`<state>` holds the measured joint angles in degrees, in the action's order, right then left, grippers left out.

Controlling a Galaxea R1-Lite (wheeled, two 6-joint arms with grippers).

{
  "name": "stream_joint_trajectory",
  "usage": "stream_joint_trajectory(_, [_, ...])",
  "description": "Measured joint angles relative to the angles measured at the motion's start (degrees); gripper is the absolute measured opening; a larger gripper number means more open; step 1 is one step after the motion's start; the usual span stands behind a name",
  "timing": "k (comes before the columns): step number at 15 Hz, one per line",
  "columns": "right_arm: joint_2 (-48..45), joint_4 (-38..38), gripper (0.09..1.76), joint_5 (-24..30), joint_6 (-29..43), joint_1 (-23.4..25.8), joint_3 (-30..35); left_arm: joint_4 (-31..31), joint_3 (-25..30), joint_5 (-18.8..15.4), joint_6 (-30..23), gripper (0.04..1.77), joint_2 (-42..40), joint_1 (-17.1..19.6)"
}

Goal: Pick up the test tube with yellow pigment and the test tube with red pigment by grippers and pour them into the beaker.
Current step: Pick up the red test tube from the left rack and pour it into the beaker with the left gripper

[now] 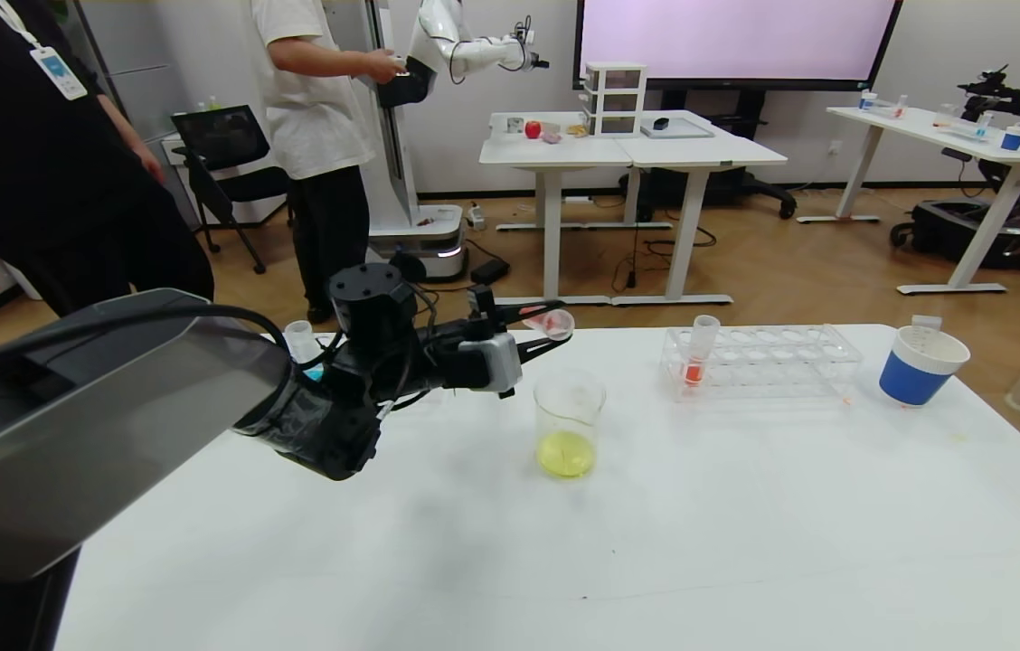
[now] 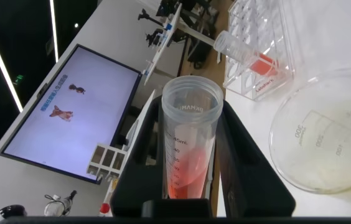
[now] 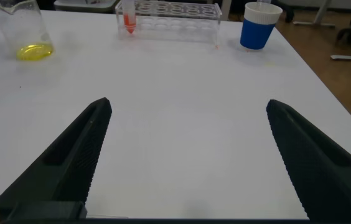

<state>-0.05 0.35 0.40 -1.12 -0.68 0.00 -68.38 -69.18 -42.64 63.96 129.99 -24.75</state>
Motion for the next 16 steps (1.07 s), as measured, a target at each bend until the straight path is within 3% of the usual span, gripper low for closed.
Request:
stream_joint_trajectory(3, [0.00,-0.02,1.74,0.01,0.00,0.00,0.00,2.78,-1.16,-0.05,6.92,0.50,0.55,0.83])
stream_joint_trajectory(16, [0.00,0.00,1.74,0.00,0.00,0.00,0.00,3.61,-4.07,0.00,18.07,0.50,3.04,0.05])
